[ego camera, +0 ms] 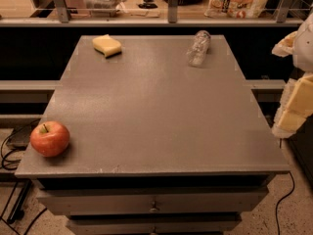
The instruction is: Move water bottle near apple
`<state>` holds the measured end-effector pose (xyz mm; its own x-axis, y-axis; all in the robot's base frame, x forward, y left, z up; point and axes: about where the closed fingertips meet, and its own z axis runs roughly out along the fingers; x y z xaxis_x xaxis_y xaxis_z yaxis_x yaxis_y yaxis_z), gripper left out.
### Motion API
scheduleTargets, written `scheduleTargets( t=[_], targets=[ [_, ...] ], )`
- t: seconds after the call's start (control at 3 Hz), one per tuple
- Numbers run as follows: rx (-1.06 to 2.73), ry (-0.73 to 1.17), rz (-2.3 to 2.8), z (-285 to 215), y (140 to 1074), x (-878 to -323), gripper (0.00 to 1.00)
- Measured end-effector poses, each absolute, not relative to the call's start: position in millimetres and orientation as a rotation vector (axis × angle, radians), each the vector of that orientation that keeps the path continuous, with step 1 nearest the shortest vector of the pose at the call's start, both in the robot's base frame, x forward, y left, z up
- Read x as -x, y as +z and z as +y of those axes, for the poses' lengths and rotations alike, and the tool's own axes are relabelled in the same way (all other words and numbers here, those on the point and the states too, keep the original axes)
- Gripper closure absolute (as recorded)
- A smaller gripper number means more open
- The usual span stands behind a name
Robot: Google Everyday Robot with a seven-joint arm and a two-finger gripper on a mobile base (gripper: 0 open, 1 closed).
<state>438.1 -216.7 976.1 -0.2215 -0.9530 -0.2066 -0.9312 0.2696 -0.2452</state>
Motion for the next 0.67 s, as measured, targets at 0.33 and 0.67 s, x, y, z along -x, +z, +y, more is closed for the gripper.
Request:
scheduleTargets(
  t=[0.33,0.67],
  targets=[
    [1.723,-0.098,2.232,-216.7,976.3,-438.2,0.00],
    [1.653,-0.061,2.212,-220.0,974.2,-448.3,0.00]
  ],
)
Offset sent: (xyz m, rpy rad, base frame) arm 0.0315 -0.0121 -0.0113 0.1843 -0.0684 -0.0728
